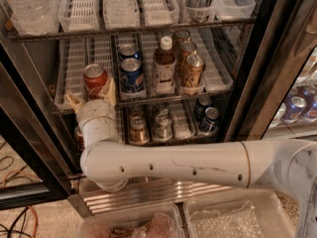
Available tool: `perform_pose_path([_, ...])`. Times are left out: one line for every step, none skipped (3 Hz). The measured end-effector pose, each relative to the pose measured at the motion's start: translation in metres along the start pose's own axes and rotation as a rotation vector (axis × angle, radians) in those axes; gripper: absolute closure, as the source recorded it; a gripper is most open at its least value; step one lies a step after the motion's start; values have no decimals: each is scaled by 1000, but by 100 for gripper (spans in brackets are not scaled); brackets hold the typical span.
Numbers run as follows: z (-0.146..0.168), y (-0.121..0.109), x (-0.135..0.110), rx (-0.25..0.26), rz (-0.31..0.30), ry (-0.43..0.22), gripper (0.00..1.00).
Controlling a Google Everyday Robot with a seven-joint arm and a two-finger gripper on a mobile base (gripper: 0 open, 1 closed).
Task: Pick coke can from middle shelf of fridge
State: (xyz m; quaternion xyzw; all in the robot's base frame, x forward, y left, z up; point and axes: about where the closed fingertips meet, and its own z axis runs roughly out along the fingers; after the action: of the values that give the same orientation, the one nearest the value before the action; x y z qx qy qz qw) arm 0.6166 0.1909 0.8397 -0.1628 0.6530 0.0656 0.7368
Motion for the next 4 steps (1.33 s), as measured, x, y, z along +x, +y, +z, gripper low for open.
perform_pose_path([5, -1, 3, -3, -6, 9, 43])
perform_pose_path([5, -1, 3, -3, -7, 11, 67])
perform_pose_path([6, -1, 4, -2, -6, 14, 90])
perform_pose_path([4, -3, 9, 0, -7, 23, 100])
